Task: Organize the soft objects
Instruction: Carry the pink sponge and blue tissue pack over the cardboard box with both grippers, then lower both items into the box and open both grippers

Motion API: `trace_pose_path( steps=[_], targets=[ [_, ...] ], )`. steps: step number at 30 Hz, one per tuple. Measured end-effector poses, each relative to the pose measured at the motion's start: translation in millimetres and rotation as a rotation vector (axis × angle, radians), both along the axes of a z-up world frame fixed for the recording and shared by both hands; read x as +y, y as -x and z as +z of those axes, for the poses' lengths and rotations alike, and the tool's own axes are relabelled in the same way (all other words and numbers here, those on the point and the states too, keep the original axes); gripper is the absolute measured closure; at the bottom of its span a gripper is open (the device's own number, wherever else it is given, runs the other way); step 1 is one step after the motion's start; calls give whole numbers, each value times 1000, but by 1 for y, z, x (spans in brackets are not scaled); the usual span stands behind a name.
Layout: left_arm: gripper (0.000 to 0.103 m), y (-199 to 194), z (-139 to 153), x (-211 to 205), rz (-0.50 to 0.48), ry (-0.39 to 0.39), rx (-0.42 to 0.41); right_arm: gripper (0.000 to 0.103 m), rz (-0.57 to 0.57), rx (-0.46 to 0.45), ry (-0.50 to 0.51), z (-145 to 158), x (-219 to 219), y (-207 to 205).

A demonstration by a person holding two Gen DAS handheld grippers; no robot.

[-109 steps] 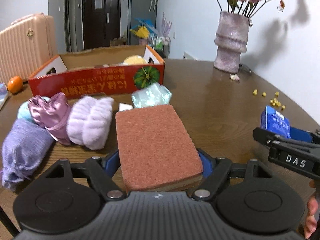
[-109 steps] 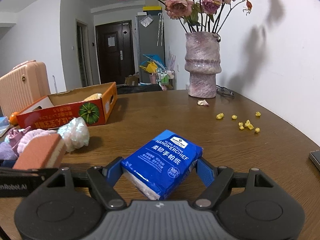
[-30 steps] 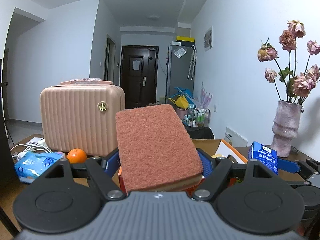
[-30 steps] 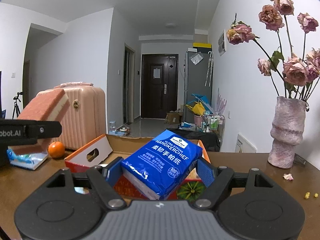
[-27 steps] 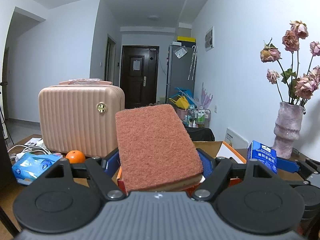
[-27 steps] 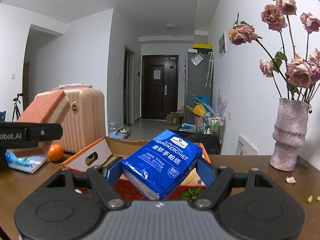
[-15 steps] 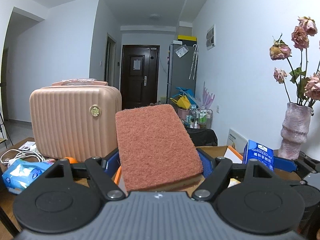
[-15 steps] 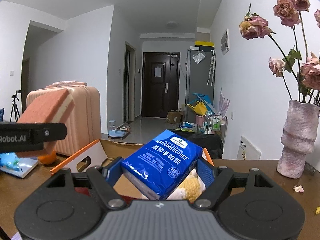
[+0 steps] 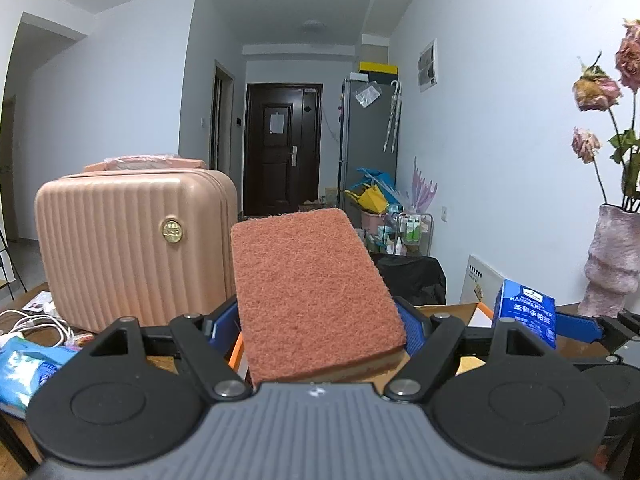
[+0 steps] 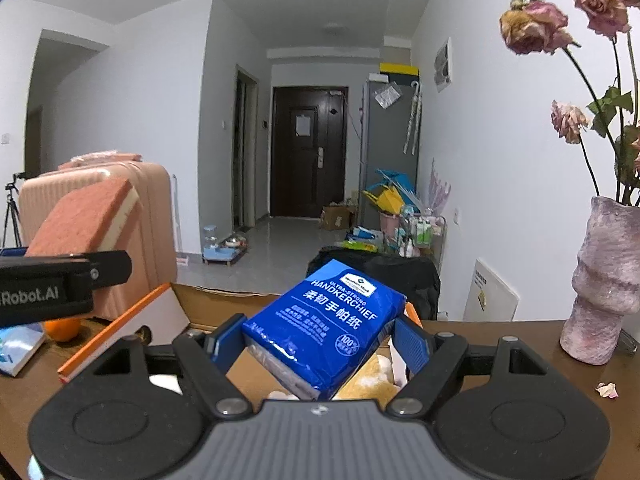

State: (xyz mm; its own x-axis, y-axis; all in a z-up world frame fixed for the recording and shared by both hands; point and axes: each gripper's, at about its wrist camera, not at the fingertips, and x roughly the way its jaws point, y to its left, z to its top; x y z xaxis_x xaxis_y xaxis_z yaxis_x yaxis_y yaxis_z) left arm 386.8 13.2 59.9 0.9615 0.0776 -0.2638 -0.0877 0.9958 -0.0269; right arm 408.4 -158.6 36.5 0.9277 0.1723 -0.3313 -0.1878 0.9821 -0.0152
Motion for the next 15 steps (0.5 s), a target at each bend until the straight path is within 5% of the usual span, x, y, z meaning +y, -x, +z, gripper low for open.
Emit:
trace_pose_path(
  steps=[15],
  targets=[
    [24,-62,-20,5,-4,-37,134,25,-1,107,87,-12,18,-53]
  ],
)
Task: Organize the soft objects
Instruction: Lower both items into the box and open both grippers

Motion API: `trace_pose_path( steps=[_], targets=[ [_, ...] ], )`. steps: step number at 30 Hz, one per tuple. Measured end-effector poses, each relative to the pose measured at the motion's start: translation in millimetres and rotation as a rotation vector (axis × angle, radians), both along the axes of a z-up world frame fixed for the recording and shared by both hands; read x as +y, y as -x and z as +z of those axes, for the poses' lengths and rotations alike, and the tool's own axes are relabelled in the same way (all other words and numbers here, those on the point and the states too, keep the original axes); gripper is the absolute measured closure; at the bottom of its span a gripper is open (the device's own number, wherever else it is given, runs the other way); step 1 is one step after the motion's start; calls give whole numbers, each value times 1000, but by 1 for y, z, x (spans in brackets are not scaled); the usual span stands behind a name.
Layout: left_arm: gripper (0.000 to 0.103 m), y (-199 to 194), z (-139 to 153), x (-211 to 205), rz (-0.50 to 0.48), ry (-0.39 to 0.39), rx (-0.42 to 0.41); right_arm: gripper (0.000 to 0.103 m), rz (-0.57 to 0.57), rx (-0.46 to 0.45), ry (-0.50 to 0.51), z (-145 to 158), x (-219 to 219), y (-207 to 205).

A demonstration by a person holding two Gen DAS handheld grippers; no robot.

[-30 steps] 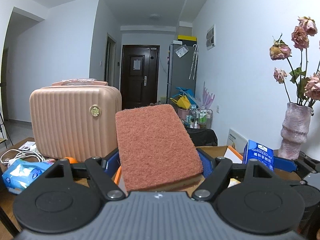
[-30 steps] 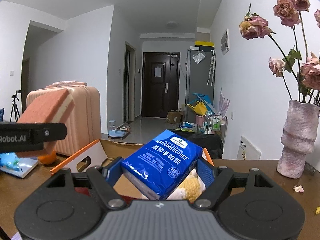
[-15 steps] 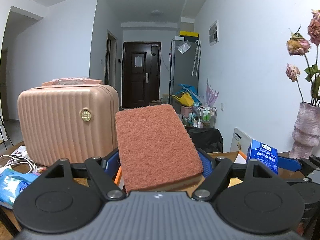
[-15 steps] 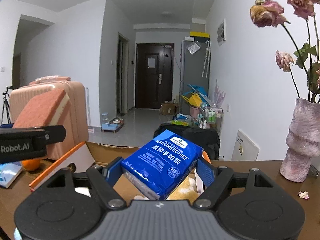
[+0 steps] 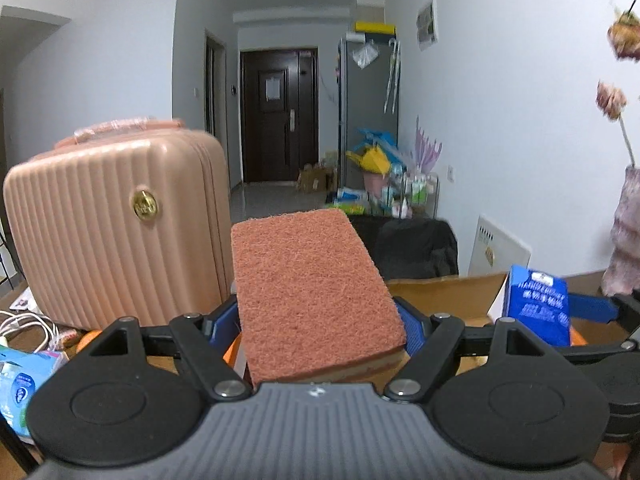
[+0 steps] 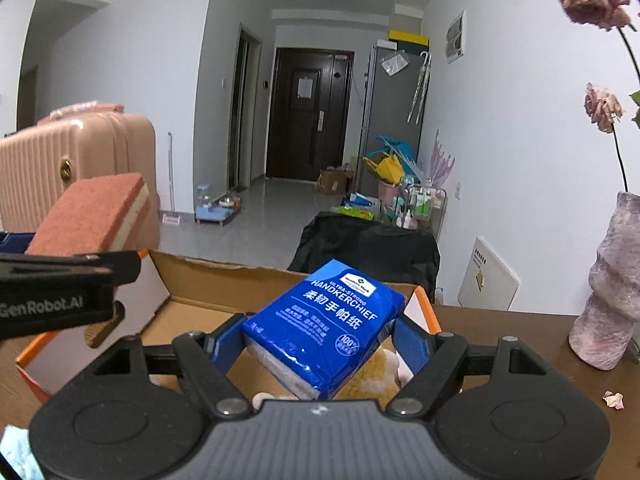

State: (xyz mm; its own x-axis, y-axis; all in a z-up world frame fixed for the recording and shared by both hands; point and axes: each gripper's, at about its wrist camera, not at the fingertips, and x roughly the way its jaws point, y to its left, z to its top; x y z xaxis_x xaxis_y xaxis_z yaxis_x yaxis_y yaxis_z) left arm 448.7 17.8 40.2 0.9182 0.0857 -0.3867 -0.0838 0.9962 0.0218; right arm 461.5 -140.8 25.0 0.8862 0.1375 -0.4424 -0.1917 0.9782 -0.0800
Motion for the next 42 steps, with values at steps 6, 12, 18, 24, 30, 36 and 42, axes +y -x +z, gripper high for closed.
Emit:
trace_pose_path(
  steps=[6,12,18,24,30,36,42],
  targets=[
    [24,-17,-15,6,5,6,70,25,3,26,7,-8,2,-7],
    [19,-15,-15,7,1,8,63,24,0,25,10,-10,4,-6],
    [0,-13,-12,15,39,33,66,1,-26,18,-8,-8,-3,-6],
    [0,-14,-12,17,59,36,75,0,-41,26,-13,-10,-6,-5],
    [0,-13,-10,14,62,34,70,0,-42,24,-15,-8,-7,-4],
    [0,-11,-9,13,65,34,65,0,-42,18,-20,-6,-8,-1],
    [0,0,-5,10,62,29,49,0,-36,-5,-22,0,-12,11]
  ],
)
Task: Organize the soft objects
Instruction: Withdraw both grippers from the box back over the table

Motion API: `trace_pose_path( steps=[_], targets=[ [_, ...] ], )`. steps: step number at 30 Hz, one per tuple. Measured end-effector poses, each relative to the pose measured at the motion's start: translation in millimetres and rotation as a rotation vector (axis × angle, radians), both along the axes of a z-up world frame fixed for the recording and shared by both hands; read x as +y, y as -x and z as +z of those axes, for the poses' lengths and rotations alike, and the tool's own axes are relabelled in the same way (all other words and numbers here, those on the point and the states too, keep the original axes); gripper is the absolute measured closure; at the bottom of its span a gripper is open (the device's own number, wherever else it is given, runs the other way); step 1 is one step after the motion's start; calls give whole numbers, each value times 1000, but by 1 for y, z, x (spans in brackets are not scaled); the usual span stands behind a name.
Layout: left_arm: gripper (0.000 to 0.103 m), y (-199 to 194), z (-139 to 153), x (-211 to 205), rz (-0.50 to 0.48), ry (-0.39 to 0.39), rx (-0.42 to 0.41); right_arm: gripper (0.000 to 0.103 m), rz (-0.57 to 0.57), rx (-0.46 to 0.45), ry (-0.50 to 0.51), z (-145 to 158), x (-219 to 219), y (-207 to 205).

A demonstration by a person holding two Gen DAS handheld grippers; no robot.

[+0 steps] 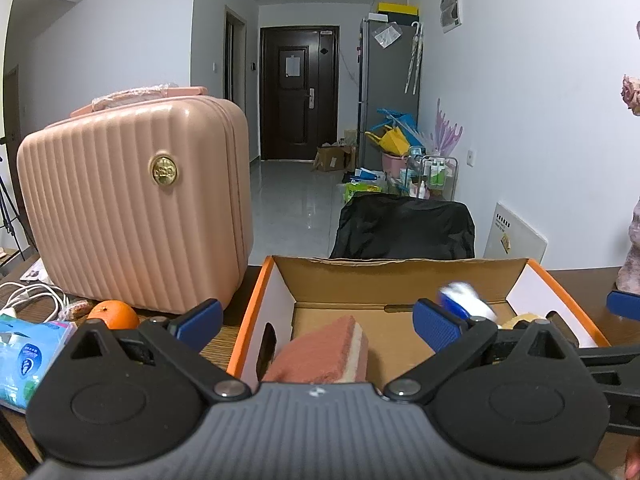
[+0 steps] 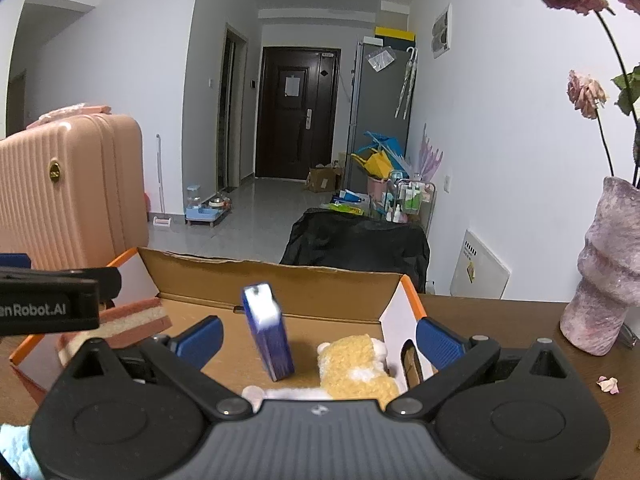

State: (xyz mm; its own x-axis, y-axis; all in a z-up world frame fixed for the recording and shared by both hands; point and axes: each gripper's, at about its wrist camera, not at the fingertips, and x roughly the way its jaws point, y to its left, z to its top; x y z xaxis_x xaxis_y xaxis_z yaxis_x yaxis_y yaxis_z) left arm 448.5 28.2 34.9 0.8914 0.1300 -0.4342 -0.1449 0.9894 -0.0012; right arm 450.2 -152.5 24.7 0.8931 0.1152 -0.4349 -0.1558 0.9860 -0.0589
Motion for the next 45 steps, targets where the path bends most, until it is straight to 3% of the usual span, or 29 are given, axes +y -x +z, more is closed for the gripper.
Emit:
trace_pose_path(
  steps=[24,45],
  targets=[
    [0,94,17,8,-17,8,-64,0,50,-104,-8,20,-25,104],
    [0,190,12,7,-16,-2,-74,0,88,-113,-32,6,-35,203]
  ],
)
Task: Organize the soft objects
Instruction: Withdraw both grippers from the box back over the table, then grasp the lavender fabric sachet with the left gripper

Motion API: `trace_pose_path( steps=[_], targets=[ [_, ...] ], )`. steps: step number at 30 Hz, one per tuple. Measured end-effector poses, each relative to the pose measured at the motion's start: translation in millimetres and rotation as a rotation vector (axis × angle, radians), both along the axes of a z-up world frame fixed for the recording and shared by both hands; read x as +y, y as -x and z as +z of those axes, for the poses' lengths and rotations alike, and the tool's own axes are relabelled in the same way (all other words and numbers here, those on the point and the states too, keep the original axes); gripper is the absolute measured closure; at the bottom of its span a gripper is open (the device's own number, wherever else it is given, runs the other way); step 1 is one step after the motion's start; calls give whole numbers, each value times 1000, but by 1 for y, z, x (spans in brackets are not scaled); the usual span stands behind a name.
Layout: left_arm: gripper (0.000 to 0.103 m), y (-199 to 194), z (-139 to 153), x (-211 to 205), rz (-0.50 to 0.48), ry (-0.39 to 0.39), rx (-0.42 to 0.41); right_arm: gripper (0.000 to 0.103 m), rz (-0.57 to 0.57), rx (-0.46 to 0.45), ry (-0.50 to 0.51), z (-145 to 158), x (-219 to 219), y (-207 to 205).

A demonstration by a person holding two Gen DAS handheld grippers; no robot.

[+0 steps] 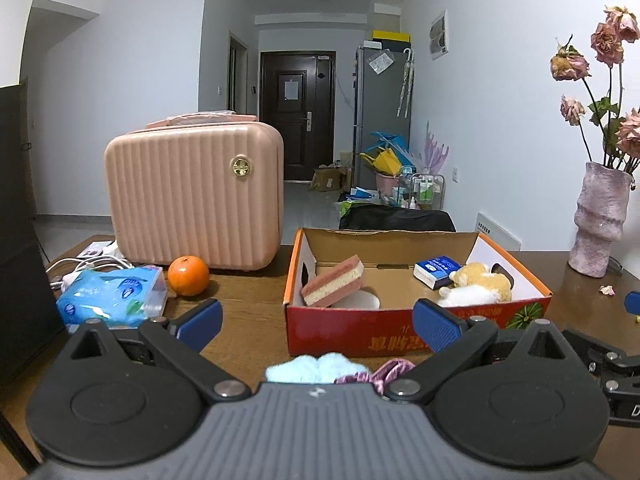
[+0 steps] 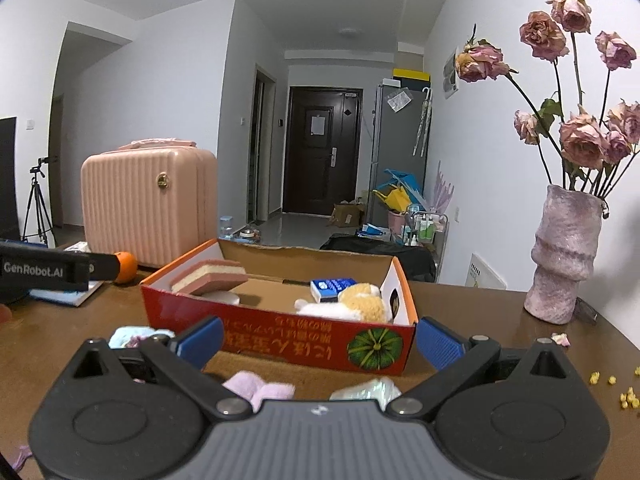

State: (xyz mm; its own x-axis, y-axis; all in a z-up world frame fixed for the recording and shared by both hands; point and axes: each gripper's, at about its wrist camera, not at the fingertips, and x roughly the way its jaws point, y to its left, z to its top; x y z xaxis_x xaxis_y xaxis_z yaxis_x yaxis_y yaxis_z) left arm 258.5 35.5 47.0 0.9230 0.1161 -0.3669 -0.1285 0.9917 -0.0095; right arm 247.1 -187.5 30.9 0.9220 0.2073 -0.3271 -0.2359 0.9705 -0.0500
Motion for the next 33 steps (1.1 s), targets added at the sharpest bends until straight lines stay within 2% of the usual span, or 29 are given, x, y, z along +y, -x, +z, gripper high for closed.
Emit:
trace_pose_path(
  steps=[11,18,24,33],
  targets=[
    [0,43,-8,0,-11,3,10,0,5,3,-11,-10,-3,43],
    [0,60,-23,0,-26,7,59,0,-4,28,-21,-18,-11,54],
    [0,58,-37,-5,-47,-14,110,0,-16,44,-28,-20,-14,52],
    [0,40,-68,-27,-81,-115,196,0,-24,70,-13,-29,-21,48]
  ],
)
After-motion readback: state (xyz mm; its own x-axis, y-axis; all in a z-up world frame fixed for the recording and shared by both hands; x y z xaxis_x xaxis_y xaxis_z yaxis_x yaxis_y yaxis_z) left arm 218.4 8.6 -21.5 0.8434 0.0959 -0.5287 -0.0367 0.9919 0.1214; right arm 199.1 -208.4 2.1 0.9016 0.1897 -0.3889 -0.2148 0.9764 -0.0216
